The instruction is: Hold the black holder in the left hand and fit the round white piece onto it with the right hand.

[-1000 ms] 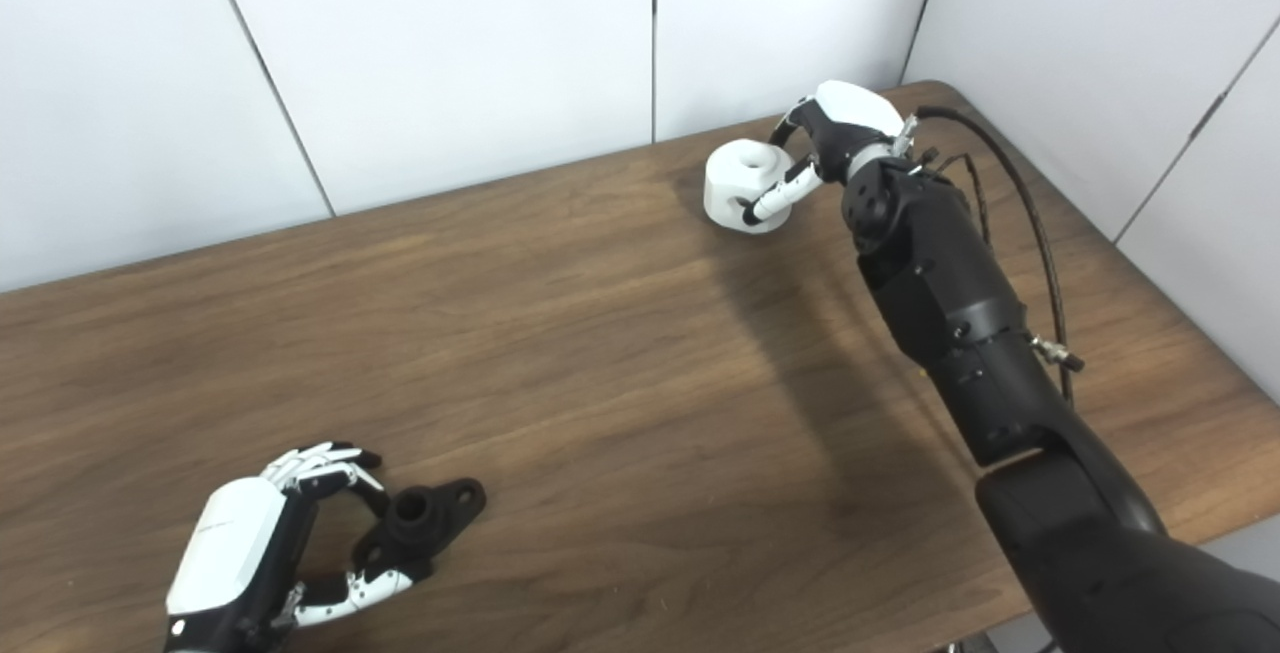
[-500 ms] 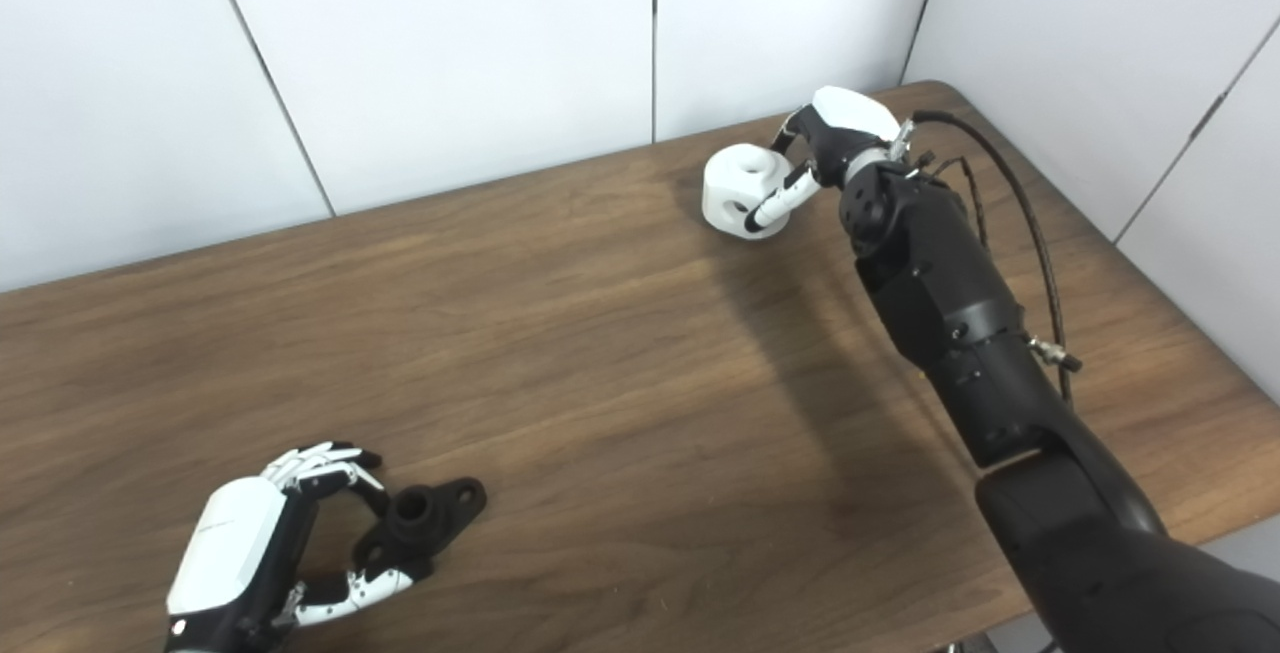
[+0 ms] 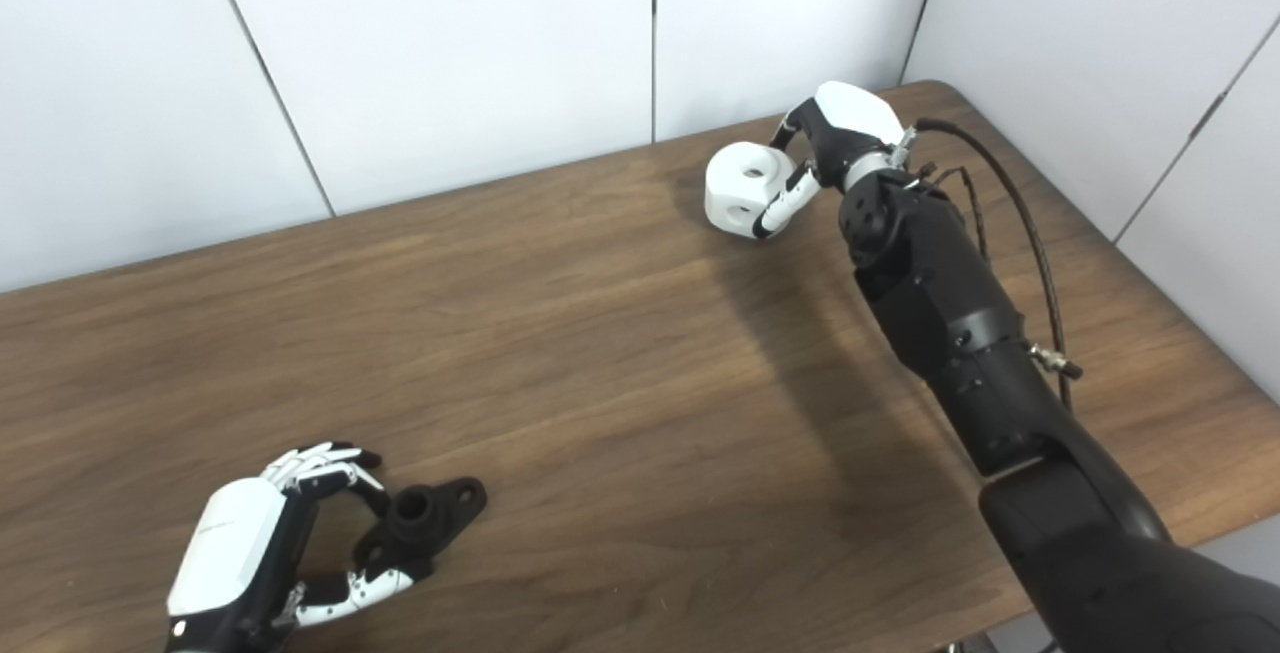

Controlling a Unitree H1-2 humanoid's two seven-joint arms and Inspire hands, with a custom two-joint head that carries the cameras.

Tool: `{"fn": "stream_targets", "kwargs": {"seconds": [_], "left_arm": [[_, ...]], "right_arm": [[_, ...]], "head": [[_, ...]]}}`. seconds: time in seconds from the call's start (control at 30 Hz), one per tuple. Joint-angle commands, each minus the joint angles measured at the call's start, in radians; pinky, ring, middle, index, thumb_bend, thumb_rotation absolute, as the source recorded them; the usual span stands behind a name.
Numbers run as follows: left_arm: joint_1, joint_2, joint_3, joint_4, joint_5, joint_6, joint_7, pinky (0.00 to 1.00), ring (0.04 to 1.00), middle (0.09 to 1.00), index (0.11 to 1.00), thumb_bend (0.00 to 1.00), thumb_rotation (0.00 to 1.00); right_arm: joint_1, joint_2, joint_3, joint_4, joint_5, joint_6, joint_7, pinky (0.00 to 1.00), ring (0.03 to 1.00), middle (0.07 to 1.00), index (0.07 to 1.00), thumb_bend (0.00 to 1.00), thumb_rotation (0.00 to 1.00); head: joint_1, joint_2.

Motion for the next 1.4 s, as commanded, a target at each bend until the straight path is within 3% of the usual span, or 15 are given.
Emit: {"fn": "stream_targets", "kwargs": {"seconds": [0.0, 0.23, 0.43, 0.63, 0.9, 1.0, 1.13, 1.37], "left_arm": [[-0.001, 0.002, 0.002, -0.008, 0.017, 0.000, 0.007, 0.87, 0.833, 0.751, 0.487, 0.52, 0.04], [0.000, 0.001, -0.004, -0.006, 0.029, -0.001, 0.009, 0.87, 0.825, 0.748, 0.487, 0.52, 0.04], [0.001, -0.002, -0.007, -0.003, 0.031, -0.004, 0.008, 0.87, 0.824, 0.746, 0.487, 0.52, 0.04], [0.000, -0.005, -0.013, 0.006, 0.039, -0.008, 0.017, 0.87, 0.824, 0.745, 0.487, 0.52, 0.04], [0.000, -0.017, -0.032, 0.002, 0.062, 0.007, 0.014, 0.88, 0.836, 0.752, 0.487, 0.52, 0.04], [-0.001, -0.023, -0.040, 0.007, 0.073, 0.010, 0.017, 0.89, 0.841, 0.755, 0.487, 0.52, 0.04], [-0.001, -0.036, -0.050, 0.012, 0.088, 0.014, 0.021, 0.90, 0.847, 0.759, 0.487, 0.52, 0.04], [-0.006, -0.058, -0.069, 0.026, 0.107, 0.024, 0.029, 0.91, 0.860, 0.767, 0.487, 0.52, 0.04]], "right_arm": [[-0.033, -0.042, -0.005, -0.032, 0.003, -0.025, -0.046, 1.00, 1.000, 0.839, 0.485, 0.52, 0.14], [-0.011, -0.039, -0.018, -0.093, 0.049, -0.038, -0.073, 1.00, 0.993, 0.846, 0.485, 0.52, 0.14], [-0.004, -0.054, 0.002, -0.193, 0.057, -0.023, -0.024, 1.00, 0.984, 0.849, 0.485, 0.52, 0.14], [-0.007, -0.046, 0.000, -0.329, 0.052, 0.010, 0.130, 1.00, 0.967, 0.862, 0.485, 0.52, 0.15], [-0.015, -0.019, 0.013, -0.495, 0.005, 0.010, 0.305, 0.95, 0.884, 0.752, 0.484, 0.53, 0.14], [-0.014, -0.001, 0.020, -0.559, -0.010, 0.010, 0.381, 0.93, 0.889, 0.775, 0.484, 0.53, 0.14], [-0.009, 0.053, 0.007, -0.628, -0.035, 0.010, 0.473, 0.99, 0.913, 0.816, 0.483, 0.53, 0.14], [0.006, 0.131, -0.002, -0.748, -0.076, 0.010, 0.615, 1.00, 0.963, 0.846, 0.482, 0.53, 0.14]], "head": [[-0.001, 0.001], [0.010, -0.004], [0.028, -0.002], [0.061, 0.006], [0.130, 0.020], [0.165, 0.026], [0.227, 0.036], [0.326, 0.050]]}}
